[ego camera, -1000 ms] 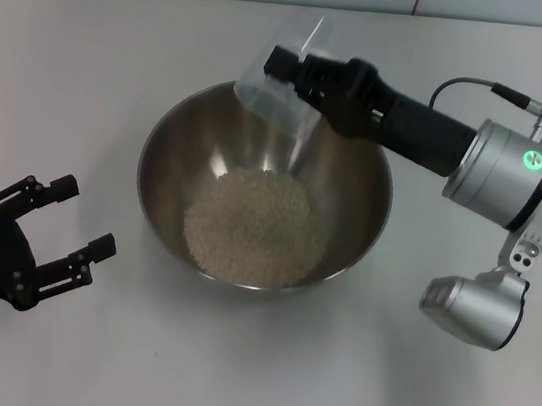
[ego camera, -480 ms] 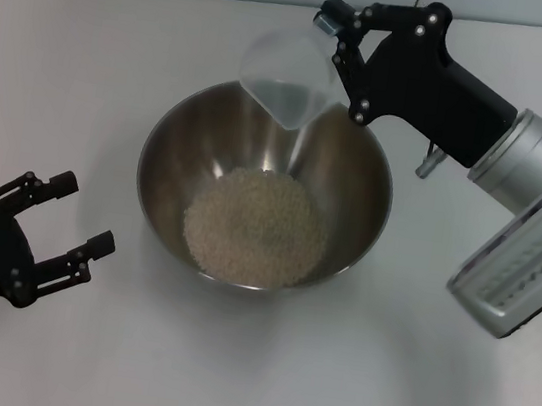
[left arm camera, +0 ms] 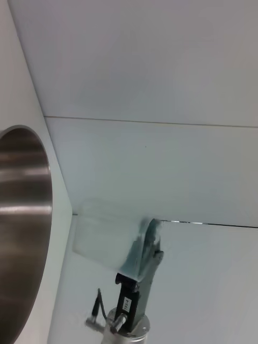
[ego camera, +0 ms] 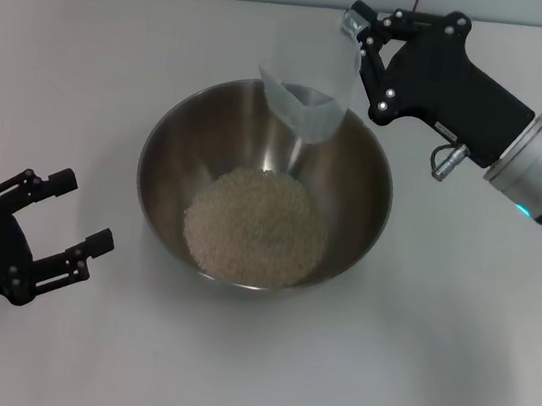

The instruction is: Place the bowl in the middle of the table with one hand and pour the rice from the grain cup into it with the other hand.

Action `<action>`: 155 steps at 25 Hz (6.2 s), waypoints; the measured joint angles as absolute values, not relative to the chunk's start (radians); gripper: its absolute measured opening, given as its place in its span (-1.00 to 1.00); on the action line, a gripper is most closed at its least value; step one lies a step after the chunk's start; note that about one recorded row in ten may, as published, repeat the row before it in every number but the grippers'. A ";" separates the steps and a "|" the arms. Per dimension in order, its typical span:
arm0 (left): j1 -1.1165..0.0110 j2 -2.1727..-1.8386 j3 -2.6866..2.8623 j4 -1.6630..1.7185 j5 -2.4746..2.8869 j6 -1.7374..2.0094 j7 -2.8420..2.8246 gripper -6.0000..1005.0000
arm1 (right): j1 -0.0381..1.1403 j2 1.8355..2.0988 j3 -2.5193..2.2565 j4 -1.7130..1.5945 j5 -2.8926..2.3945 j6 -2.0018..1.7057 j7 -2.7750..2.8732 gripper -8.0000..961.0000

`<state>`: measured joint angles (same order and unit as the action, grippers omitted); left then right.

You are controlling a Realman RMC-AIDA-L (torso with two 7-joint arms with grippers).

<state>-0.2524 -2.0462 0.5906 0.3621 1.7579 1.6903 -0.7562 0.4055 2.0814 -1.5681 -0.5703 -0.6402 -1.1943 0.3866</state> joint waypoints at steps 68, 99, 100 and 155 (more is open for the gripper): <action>-0.247 -2.042 0.589 0.363 1.756 1.753 -0.762 0.62 | 0.421 2.089 -1.272 -0.125 -0.543 -1.108 0.336 -0.95; -0.241 -2.037 0.589 0.362 1.756 1.771 -0.761 0.62 | 0.425 2.089 -1.287 -0.090 -0.546 -1.097 0.359 -0.24; -0.241 -2.037 0.589 0.362 1.756 1.772 -0.761 0.62 | 0.425 2.089 -1.287 -0.087 -0.546 -1.096 0.359 -0.24; -0.244 -2.020 0.602 0.364 1.777 1.802 -0.761 0.61 | 0.273 1.976 -1.283 -0.106 -0.851 -1.638 0.601 -0.05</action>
